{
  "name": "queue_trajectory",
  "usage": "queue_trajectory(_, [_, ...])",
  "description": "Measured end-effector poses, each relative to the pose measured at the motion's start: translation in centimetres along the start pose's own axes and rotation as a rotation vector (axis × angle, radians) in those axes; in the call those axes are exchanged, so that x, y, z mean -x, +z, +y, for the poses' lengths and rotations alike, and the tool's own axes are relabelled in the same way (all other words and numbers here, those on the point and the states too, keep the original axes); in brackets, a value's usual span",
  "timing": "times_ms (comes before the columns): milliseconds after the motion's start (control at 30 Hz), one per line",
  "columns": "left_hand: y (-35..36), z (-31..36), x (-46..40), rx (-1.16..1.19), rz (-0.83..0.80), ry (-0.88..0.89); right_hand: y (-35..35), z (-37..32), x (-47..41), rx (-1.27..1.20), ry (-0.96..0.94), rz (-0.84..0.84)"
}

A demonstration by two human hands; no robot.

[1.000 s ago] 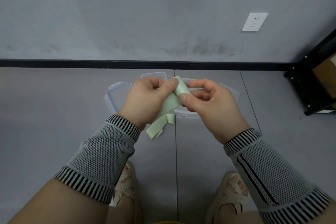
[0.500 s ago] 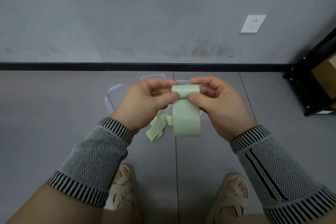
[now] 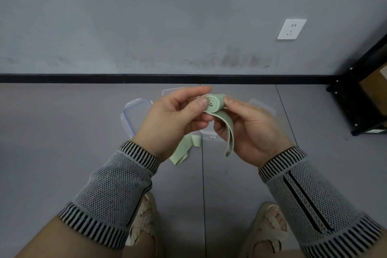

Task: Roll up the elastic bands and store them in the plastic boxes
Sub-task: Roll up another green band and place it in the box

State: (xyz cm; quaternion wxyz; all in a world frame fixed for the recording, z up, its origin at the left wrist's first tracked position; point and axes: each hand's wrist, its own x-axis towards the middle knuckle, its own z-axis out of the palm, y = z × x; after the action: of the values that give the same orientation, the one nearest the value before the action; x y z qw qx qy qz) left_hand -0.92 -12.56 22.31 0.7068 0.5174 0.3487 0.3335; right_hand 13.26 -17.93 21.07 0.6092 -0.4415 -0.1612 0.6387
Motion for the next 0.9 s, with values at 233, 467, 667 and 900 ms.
queue_trajectory(233, [0.0,-0.1,0.0,-0.029,-0.050,-0.022,0.0,-0.1,-0.1,0.008,0.038,0.022])
queue_trajectory(467, [-0.1,-0.3,-0.1,-0.066,-0.025,0.014,-0.1,0.0,0.1,0.041,0.024,0.025])
queue_trajectory(667, [-0.1,-0.6,-0.5,0.011,0.011,-0.039,0.4,0.4,-0.1,-0.021,-0.100,0.123])
queue_trajectory(900, [0.3,-1.1,-0.5,-0.141,0.061,0.041,0.4,0.8,0.1,0.233,-0.322,0.217])
